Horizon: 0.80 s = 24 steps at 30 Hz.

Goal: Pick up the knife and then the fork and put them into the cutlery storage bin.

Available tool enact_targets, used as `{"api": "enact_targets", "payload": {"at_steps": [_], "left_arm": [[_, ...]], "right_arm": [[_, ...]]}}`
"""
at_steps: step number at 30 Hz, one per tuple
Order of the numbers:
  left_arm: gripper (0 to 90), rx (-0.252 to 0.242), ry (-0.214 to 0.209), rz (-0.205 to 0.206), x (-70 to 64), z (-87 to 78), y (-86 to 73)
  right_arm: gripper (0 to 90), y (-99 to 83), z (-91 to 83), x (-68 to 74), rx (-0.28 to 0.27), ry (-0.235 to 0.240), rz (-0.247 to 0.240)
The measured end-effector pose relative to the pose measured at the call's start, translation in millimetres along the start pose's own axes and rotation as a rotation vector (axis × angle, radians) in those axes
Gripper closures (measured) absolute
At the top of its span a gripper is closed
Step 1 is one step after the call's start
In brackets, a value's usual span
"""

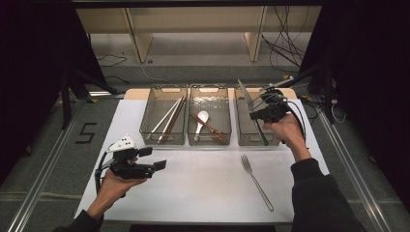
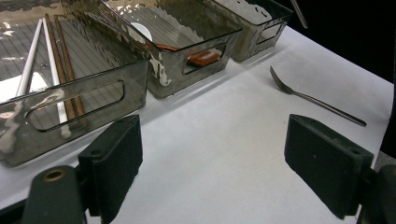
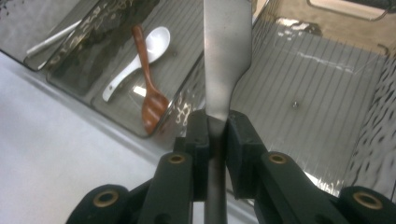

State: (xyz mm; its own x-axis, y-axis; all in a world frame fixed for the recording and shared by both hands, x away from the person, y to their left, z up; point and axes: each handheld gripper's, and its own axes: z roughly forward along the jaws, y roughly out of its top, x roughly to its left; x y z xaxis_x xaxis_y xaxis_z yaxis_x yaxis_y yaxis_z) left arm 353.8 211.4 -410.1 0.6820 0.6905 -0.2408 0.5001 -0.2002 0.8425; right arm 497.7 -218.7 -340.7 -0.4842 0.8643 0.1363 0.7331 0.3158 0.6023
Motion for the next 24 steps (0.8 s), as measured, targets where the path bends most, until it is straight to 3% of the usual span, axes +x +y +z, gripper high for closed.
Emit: {"api": "enact_targets", "payload": {"at_steps": [21,24], "left_arm": [[18.7,0.001,-0.001,0.001,0.5,-0.9,0.2],[18.6,0.0,-0.001,0.002,0.3,-0.8,0.2]], "right_arm": [[80.9,30.8,14.2,-10.1,-0.01,-0.016,0.057],[80.9,33.7,16.7,-11.3,-0.011,-0.031,0.047]]}}
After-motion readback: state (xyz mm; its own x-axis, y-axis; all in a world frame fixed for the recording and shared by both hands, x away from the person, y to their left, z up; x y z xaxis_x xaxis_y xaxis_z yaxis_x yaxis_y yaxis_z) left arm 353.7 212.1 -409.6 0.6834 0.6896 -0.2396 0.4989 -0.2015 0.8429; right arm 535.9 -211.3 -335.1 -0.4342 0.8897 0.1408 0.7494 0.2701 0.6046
